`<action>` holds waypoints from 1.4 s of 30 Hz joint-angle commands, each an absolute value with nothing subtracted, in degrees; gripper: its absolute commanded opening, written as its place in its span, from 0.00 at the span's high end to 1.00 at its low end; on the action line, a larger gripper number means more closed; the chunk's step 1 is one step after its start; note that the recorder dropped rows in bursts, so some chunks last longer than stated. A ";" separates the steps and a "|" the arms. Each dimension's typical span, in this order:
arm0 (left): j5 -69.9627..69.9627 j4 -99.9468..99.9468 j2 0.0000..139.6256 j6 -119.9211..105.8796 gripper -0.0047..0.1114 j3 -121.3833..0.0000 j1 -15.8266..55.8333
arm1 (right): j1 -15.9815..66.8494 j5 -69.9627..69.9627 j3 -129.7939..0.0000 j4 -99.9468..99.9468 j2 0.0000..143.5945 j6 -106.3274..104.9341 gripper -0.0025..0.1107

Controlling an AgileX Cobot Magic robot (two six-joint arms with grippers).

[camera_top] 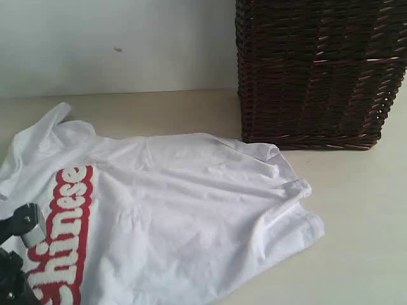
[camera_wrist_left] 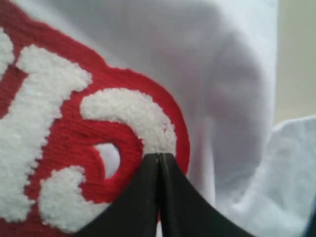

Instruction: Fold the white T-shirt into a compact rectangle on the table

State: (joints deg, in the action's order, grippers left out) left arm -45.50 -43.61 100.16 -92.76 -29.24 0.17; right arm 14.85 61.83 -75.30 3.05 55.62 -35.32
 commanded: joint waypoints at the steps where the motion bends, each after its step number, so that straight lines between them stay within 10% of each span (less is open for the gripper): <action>1: -44.23 -41.95 101.37 -92.62 0.96 -24.77 1.98 | 14.67 61.06 -75.25 2.98 55.34 -35.74 0.94; 24: -43.80 -32.70 64.79 -64.57 0.96 -53.81 1.86 | 14.67 60.42 -68.94 18.56 71.40 -37.04 0.96; 42: -48.18 -6.47 66.39 -58.56 0.96 -53.53 1.74 | 14.67 47.74 -60.30 27.27 88.92 -64.75 0.96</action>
